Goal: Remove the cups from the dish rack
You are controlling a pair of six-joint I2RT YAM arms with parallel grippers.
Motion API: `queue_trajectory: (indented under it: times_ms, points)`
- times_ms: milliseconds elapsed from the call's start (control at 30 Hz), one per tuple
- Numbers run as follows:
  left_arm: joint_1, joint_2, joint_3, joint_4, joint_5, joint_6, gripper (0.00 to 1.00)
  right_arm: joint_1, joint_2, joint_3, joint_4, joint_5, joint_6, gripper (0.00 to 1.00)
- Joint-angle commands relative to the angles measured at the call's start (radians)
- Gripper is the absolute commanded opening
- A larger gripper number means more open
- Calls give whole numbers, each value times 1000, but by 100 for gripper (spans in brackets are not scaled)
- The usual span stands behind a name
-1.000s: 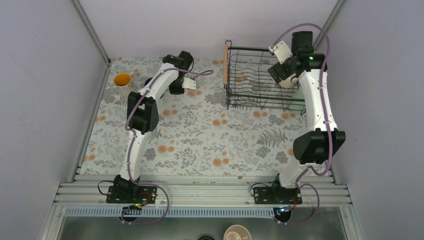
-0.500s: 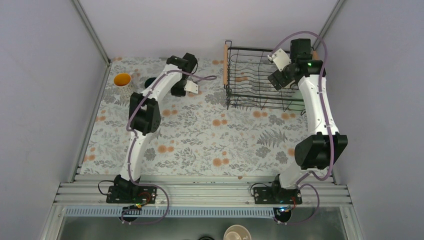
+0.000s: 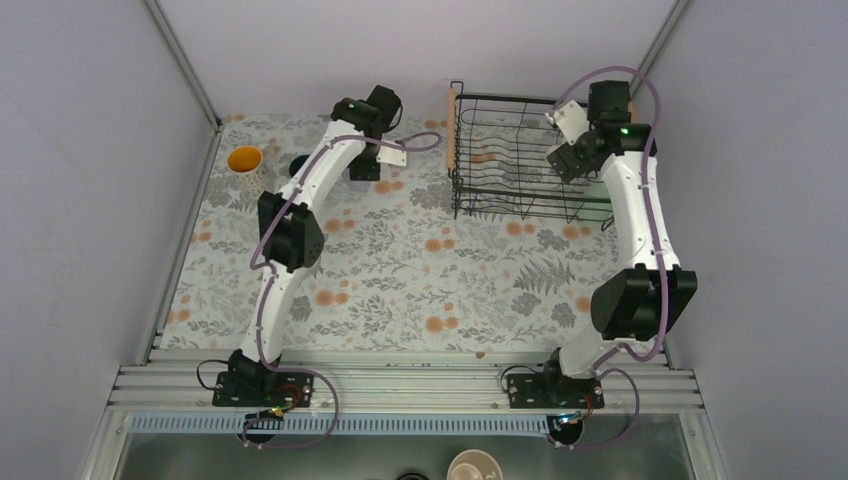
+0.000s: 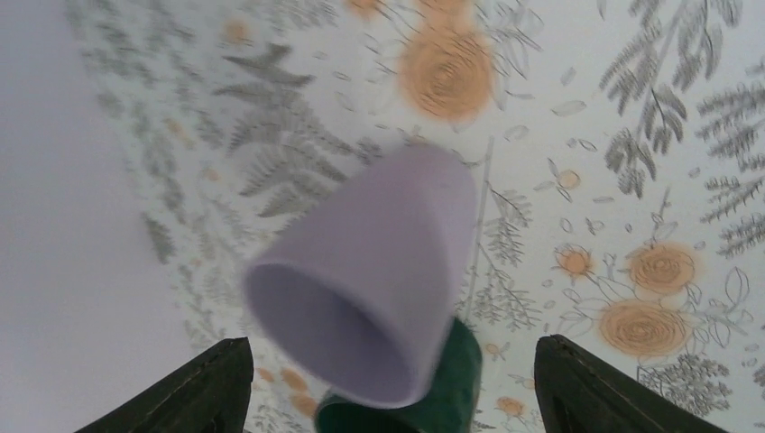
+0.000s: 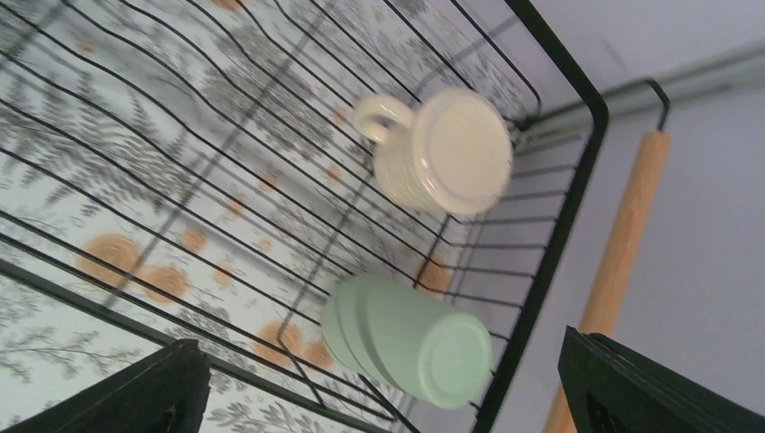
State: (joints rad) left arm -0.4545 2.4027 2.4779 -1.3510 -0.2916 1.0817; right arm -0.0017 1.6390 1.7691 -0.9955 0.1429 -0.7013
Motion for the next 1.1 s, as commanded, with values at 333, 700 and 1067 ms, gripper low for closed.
queue_trajectory:
  times_ms: [333, 700, 1067]
  points:
    - [-74, -488, -182, 475, 342, -443, 92, -223, 139, 92, -96, 4, -38, 100]
    - [-111, -754, -666, 869, 561, -573, 100, -323, 356, 218, -160, -50, -11, 100]
    - [-112, -768, -702, 850, 543, -542, 100, -324, 392, 204, -183, -179, 4, 100]
